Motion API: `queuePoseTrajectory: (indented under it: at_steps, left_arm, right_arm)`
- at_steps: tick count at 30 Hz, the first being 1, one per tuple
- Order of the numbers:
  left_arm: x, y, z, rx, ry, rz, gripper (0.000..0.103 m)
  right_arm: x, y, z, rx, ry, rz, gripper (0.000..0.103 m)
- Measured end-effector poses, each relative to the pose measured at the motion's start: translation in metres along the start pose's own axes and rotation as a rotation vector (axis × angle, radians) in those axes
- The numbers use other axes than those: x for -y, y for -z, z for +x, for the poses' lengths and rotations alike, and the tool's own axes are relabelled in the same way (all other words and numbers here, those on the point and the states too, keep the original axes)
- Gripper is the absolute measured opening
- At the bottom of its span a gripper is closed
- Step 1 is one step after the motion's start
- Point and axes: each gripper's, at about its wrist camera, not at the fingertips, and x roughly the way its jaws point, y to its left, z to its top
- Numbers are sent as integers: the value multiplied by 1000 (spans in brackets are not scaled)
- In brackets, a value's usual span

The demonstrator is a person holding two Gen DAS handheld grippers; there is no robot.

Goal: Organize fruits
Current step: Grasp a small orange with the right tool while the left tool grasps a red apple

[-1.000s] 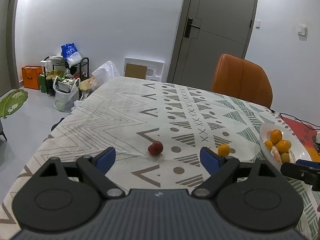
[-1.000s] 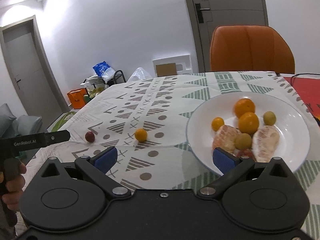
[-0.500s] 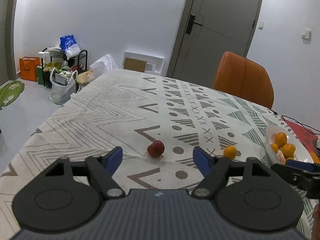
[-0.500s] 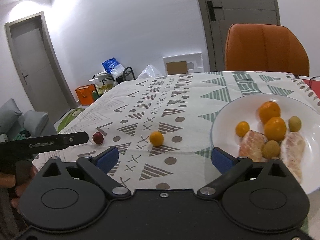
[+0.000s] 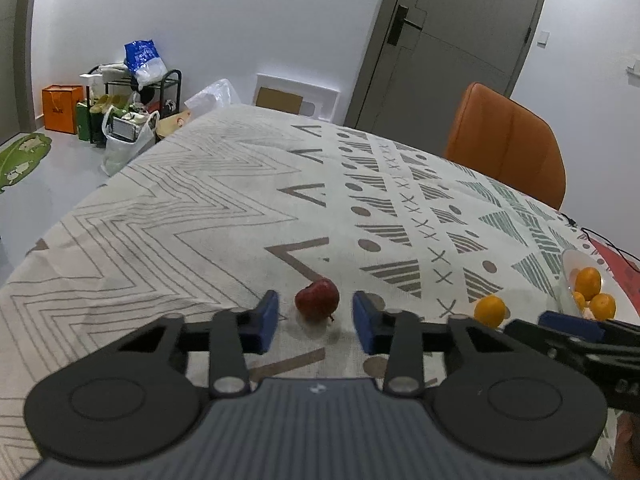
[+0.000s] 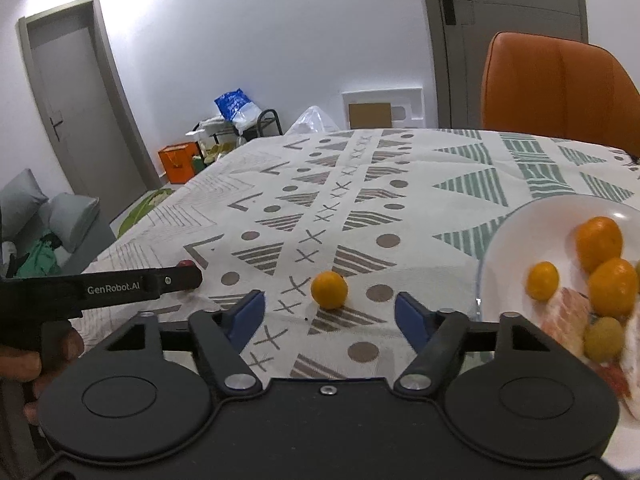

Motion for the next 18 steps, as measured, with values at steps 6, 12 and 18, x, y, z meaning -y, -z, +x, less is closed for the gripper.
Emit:
queuePoseTrajectory:
  at_steps: [6,12,18]
  left_arm:
    - [-2,-4,3,-3,-1,7,23]
    - [-9,-7,-2,11,13,-18,23]
    - [-10,-9,-11,20,6,-15,23]
  right_arm:
    - [-4,-6,11,-12,9,-19,61]
    - [-8,-10,28,-43,25,-27,44]
    - [-16,-7,25,-50,-12,-37,22]
